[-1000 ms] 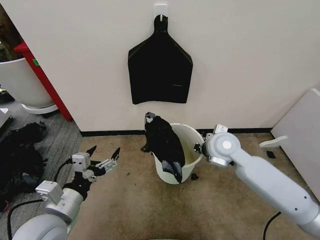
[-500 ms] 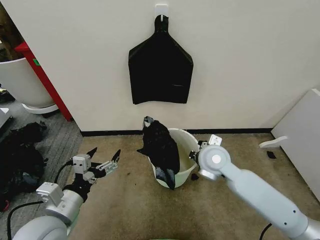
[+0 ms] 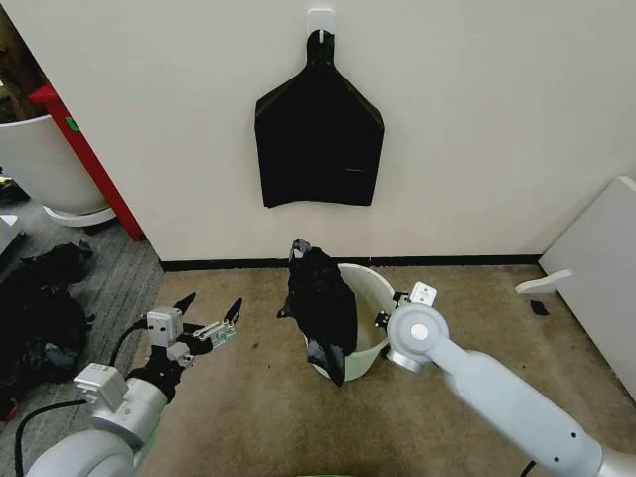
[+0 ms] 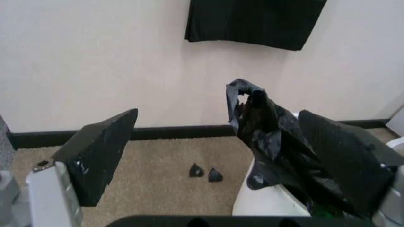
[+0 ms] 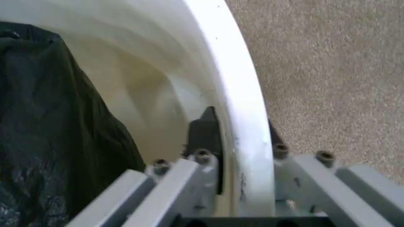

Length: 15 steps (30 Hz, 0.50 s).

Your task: Place the garbage bag over the trash bin.

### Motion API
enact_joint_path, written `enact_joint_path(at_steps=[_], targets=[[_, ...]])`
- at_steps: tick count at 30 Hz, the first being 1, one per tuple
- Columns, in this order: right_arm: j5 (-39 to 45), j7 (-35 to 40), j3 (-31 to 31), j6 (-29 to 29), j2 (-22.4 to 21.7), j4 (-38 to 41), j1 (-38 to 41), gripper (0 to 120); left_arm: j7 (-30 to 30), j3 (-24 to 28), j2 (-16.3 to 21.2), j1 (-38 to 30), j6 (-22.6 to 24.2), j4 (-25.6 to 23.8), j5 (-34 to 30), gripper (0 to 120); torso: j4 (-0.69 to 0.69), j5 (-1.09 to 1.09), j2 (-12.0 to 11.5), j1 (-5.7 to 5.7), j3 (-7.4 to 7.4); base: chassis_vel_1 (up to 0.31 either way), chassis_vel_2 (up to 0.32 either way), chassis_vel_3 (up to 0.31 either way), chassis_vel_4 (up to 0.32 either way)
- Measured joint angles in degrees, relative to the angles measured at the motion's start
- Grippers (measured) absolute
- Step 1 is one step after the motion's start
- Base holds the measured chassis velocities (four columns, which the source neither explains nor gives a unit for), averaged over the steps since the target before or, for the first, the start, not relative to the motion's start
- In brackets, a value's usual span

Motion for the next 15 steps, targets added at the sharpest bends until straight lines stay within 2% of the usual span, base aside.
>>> enact_joint_path(at_steps=[4, 7, 11, 15], targets=[[0.1, 0.1, 0.0, 0.0, -0.1, 0.4, 0.1, 28, 0.1, -0.1, 0.1, 0.0, -0.1, 0.0, 0.0, 100, 0.01, 0.02, 0.0, 0.0, 0.01, 0.0, 0.0, 0.0, 0.0], [0.1, 0.1, 0.1, 0.0, -0.4, 1.0, 0.3, 34, 0.2, -0.1, 0.1, 0.0, -0.1, 0.0, 0.0, 100, 0.01, 0.01, 0.0, 0.0, 0.01, 0.0, 0.0, 0.0, 0.0], [0.7, 0.5, 0.2, 0.2, -1.6, 2.6, 0.7, 54, 0.3, -0.1, 0.2, -0.1, -0.1, 0.0, 0.0, 100, 0.01, 0.01, 0.0, 0.0, 0.01, 0.0, 0.0, 0.0, 0.0], [0.8, 0.9, 0.2, 0.2, -2.8, 4.0, 0.8, 66, 0.3, -0.1, 0.2, -0.1, -0.1, 0.1, 0.0, 100, 0.01, 0.01, 0.0, 0.0, 0.01, 0.0, 0.0, 0.0, 0.0]])
